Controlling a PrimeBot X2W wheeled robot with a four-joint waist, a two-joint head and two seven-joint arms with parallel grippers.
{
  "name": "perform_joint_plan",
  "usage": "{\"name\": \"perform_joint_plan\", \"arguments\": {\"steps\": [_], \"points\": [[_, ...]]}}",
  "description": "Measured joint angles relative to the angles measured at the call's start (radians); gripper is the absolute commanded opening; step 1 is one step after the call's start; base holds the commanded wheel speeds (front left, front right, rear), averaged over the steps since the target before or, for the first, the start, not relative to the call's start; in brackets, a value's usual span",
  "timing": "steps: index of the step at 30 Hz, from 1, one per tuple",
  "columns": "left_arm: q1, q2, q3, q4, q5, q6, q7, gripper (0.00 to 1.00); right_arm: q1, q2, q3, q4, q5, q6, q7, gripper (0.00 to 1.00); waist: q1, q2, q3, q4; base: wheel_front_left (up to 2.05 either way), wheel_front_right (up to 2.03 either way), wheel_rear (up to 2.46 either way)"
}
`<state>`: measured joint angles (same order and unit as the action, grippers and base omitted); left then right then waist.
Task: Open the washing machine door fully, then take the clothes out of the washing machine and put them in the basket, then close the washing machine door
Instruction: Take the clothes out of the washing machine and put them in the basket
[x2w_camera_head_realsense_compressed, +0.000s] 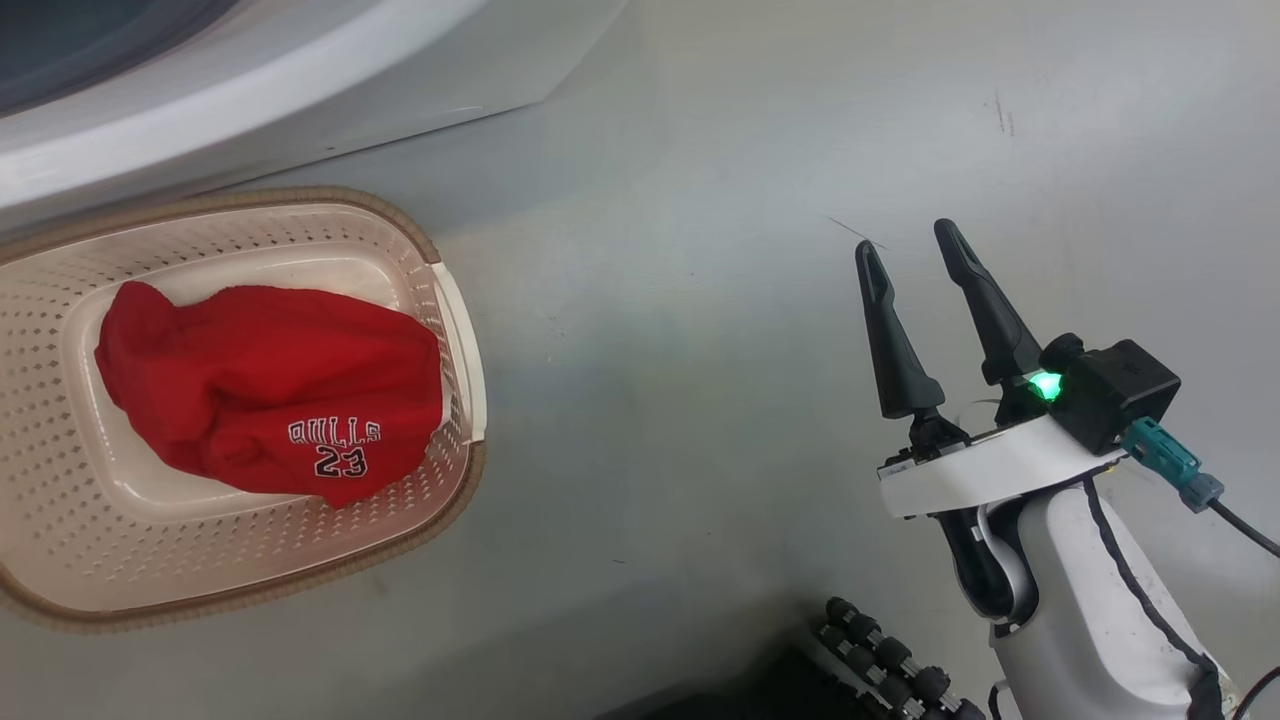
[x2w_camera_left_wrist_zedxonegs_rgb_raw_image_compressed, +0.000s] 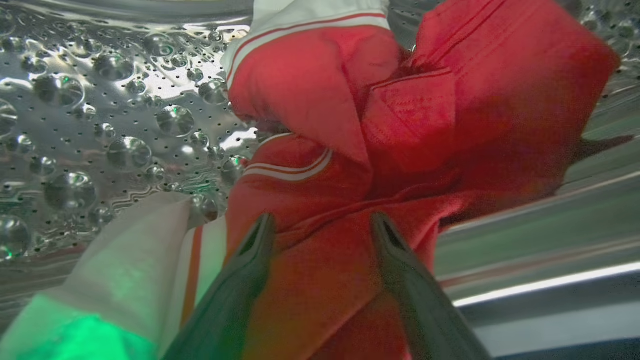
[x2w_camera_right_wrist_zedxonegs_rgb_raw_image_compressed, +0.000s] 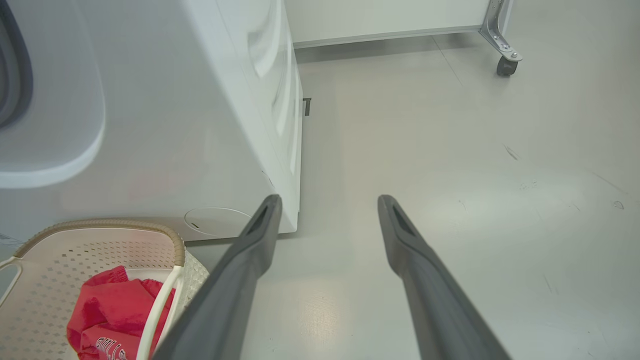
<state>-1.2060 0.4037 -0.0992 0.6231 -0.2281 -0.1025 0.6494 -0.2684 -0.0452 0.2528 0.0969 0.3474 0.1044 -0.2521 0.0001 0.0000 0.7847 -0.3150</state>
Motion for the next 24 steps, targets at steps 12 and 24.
{"name": "perform_joint_plan", "arguments": {"steps": [12,24], "points": [[-0.066,0.003,0.004,0.051,0.0,0.024,0.092,0.0,-0.029,0.001,0.013,-0.003,0.023,-0.002,0.0,1.0,-0.0001,0.0,0.017,-0.007,0.0,0.0,0.0],[-0.088,-0.004,-0.008,0.009,0.008,0.023,0.049,0.0,-0.047,0.001,-0.003,-0.016,0.029,-0.011,0.0,1.0,-0.0001,0.0,0.032,0.011,0.0,0.0,0.0]]}}
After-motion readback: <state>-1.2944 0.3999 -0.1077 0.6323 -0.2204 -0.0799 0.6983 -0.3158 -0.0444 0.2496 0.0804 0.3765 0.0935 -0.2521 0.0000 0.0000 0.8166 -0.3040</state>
